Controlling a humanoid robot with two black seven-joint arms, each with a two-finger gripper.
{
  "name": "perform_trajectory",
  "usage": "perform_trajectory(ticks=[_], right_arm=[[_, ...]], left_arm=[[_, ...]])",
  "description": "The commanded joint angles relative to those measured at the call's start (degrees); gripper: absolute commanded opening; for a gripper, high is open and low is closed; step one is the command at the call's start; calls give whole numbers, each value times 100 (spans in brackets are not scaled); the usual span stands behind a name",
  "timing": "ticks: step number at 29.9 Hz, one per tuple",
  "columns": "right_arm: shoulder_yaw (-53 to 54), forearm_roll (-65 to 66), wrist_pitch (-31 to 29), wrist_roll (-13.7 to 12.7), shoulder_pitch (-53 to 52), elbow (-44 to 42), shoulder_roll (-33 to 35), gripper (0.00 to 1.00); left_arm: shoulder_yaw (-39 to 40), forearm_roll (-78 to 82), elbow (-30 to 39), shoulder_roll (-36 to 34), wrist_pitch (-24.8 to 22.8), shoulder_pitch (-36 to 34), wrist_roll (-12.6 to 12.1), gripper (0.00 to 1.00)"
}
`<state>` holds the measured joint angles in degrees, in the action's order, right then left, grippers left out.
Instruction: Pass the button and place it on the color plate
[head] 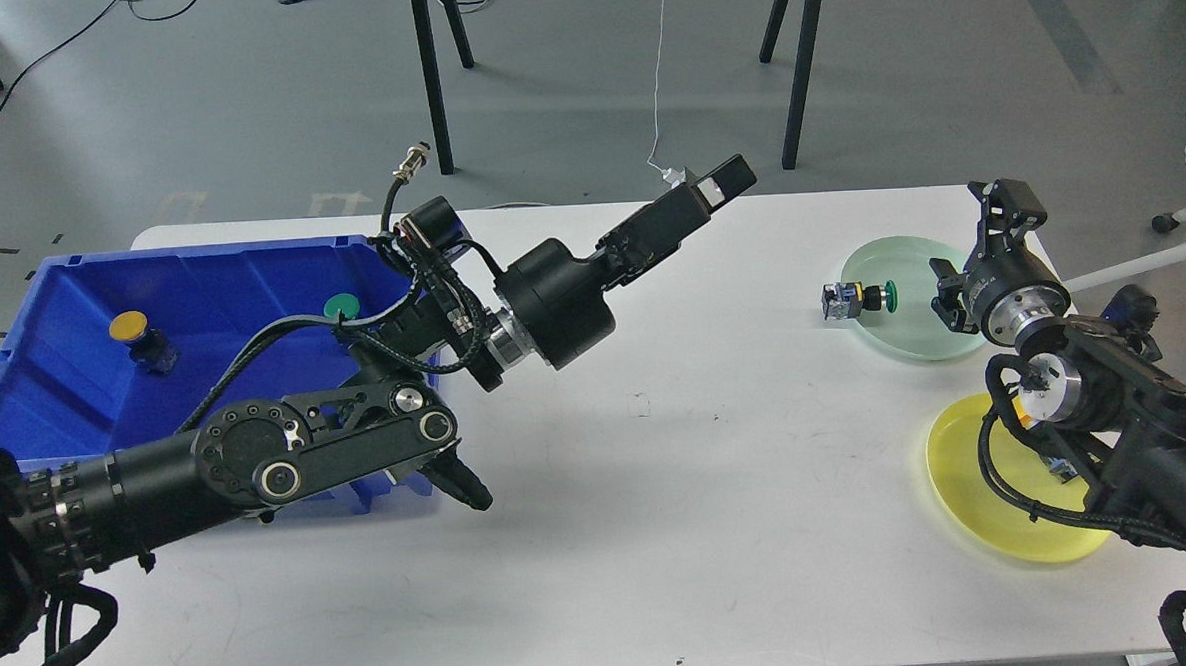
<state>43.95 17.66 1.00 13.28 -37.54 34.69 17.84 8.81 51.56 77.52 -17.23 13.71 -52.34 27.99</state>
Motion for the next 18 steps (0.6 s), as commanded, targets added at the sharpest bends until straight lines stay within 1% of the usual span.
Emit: perform_trajectory(ticks=[1, 4, 8, 10, 13, 14, 16, 18], right_arm=[[26, 1, 5, -1, 18, 11, 8, 99], [131, -8, 5, -1, 27, 99, 26, 99], [622, -8, -12, 8, 158, 713, 26, 99], [903, -8, -91, 8, 273, 1187, 70, 99], [1238, -8, -336, 34, 466, 2047, 236, 99], [1308, -8, -459, 43, 527, 2294, 289, 99], [1449, -8, -854, 61, 668, 2813, 395, 99], [1581, -8, -1433, 78, 800, 3139, 422, 99]], left_arm=[[-2, -6, 0, 0, 0, -5, 1, 80], [7, -14, 0, 0, 0, -5, 1, 80], [146, -250, -9, -79, 17, 30, 1, 81], [567, -619, -9, -167, 9, 188, 1, 82], [1506, -1086, 9, -500, -61, 662, 1, 84], [1779, -1156, 18, -623, -149, 759, 1, 84], [2325, -1297, 9, -895, -622, 935, 1, 84], [2861, -1839, -87, -1185, -1367, 1181, 1, 84]])
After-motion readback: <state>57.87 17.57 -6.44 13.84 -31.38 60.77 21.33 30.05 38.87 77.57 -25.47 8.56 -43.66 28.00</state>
